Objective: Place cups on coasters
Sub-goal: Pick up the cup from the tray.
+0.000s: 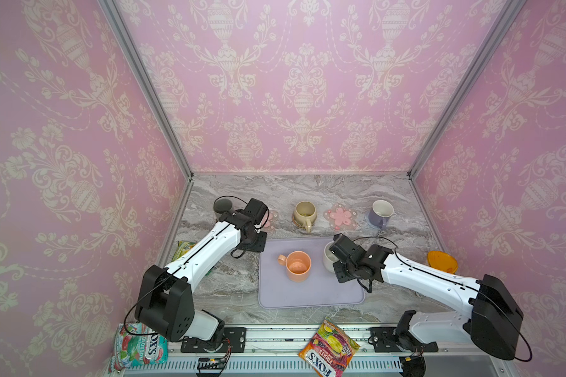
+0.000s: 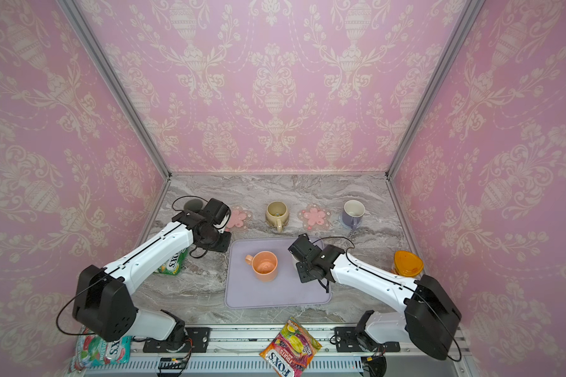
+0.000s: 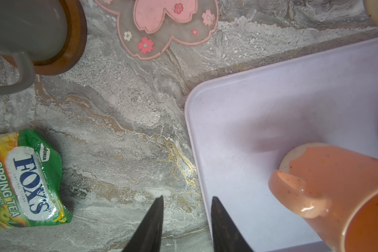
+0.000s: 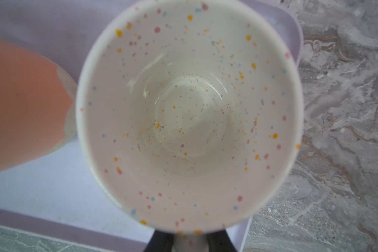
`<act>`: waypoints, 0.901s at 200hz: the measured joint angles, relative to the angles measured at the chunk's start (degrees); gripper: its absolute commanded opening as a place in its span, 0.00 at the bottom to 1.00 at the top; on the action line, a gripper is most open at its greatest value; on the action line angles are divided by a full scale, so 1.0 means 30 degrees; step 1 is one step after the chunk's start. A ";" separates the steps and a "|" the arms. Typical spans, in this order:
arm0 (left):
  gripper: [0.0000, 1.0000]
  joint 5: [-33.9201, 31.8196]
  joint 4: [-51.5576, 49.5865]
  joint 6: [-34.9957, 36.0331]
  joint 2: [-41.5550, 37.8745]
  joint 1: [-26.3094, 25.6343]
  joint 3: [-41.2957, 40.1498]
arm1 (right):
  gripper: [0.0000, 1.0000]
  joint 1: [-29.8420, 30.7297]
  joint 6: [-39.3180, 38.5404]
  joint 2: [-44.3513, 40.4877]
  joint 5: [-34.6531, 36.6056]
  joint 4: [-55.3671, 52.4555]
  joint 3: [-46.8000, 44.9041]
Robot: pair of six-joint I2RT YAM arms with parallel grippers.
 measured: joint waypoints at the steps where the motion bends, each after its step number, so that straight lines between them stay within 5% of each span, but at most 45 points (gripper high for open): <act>1: 0.39 0.0000 0.0000 0.0000 -0.0007 0.0000 -0.0007 | 0.00 -0.0007 0.0000 -0.0015 0.0007 0.0000 0.0000; 180: 0.39 -0.0007 0.0138 0.0000 -0.0189 0.0000 -0.0539 | 0.00 -0.2973 -0.0240 -0.3162 0.1027 -0.0423 -0.0940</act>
